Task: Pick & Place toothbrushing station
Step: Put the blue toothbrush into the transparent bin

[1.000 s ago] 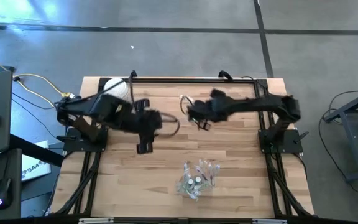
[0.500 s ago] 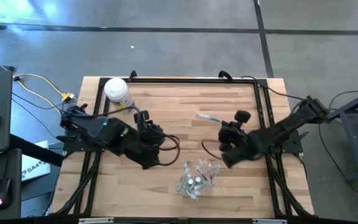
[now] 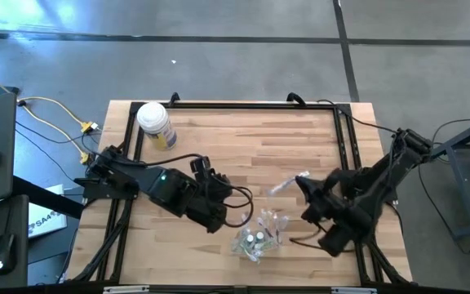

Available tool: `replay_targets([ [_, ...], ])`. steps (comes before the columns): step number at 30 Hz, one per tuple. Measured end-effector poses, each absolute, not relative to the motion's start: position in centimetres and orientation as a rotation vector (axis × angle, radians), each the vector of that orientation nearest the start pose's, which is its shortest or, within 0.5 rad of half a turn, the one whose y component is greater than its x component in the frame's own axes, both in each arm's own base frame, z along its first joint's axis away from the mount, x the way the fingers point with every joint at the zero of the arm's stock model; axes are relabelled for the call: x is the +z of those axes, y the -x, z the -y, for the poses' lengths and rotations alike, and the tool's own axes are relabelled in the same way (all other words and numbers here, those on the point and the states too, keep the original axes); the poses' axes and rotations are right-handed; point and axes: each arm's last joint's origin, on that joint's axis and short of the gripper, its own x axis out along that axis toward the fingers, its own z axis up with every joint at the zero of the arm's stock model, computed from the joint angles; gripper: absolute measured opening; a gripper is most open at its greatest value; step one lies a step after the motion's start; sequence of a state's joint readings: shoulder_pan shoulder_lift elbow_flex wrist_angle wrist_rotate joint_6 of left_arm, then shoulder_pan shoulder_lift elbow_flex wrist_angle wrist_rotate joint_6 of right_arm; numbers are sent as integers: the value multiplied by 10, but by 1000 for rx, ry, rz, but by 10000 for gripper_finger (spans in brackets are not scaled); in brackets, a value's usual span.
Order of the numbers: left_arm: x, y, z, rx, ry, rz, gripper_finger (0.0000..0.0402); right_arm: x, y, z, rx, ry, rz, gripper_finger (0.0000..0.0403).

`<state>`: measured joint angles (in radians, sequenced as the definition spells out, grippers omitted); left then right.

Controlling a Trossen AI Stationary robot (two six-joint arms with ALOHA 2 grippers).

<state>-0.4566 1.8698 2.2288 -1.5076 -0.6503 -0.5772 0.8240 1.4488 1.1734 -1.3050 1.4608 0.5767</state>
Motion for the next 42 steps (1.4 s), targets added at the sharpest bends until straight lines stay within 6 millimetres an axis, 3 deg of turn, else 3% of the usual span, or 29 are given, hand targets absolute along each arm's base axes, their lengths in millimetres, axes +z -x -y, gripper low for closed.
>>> replay_targets([
  [7, 427, -328, 148, 142, -56, -800, 214, 271, -179, -175, -602, 1103, -390, 4],
  [15, 453, -327, 124, -5, 45, -703, 214, 260, -194, -195, -577, 1258, -443, 4],
  [19, 457, -332, 125, -147, 121, -675, 214, 259, -200, -201, -567, 1335, -474, 4],
  [31, 452, -341, 129, -149, 288, -698, 214, 274, -220, -205, -571, 1467, -557, 3],
  [36, 452, -340, 130, -171, 359, -719, 214, 284, -229, -201, -594, 1420, -561, 3],
  [42, 467, -325, 125, -169, 421, -679, 214, 290, -250, -192, -469, 1361, -548, 3],
])
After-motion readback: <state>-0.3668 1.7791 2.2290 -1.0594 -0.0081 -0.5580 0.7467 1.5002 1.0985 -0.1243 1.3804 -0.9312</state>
